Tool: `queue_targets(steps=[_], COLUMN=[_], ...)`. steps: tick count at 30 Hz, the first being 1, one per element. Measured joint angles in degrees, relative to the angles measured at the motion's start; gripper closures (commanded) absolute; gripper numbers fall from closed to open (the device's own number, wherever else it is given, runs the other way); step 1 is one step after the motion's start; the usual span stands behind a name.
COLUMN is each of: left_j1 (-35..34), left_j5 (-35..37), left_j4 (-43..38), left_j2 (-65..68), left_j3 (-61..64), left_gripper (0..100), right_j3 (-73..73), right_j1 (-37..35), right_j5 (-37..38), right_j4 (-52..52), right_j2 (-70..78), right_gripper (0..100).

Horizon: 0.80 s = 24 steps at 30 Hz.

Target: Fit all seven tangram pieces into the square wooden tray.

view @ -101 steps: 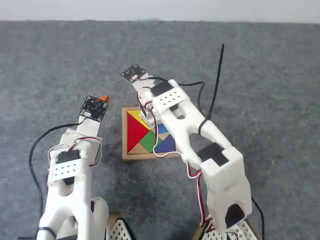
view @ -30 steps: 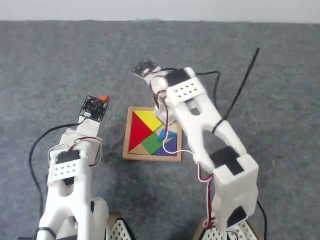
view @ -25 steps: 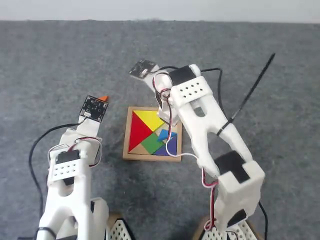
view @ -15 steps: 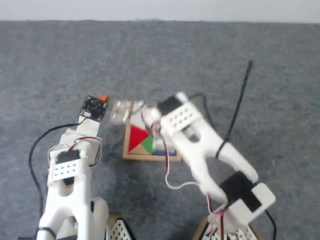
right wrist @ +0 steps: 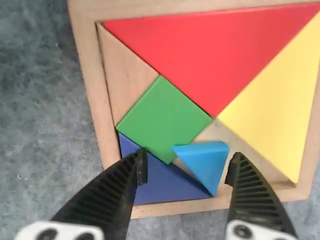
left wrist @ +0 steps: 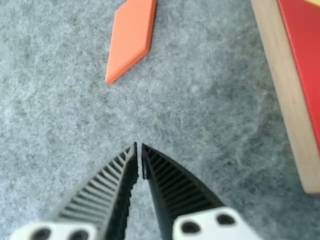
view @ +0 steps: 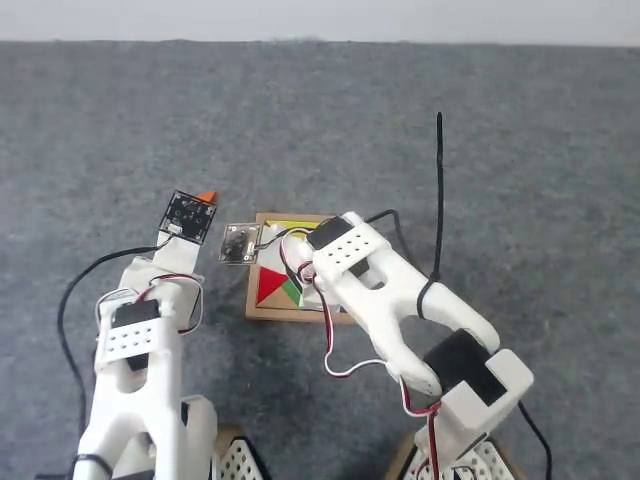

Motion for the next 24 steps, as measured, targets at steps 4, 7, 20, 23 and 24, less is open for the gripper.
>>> queue_targets(steps=[4,7,20,23,24], left_j1=[0.00,0.00,0.00,0.00,0.00], left_j5=[-0.09,-0.26,-0.26,-0.26,-0.26], left_j4=[0.00,0.00,0.00,0.00,0.00], left_j2=[0.00,0.00,0.00,0.00,0.00], left_j3=[0.00,0.00,0.00,0.00,0.00], left_gripper=[98,98,98,98,98], right_j3=[-0.09,-1.76,-4.84,-6.86,-7.56], right_j1=[0.09,0.26,4.57,5.19,5.19], right_j5=[0.00,0.00,-4.92,-7.82,-8.35], right_j4=[-0.53,-1.05,-0.62,-0.53,-0.35], right_j2=[0.18,0.18,1.14,1.14,1.14], right_gripper=[97.4,98.0,99.1,99.1,99.1])
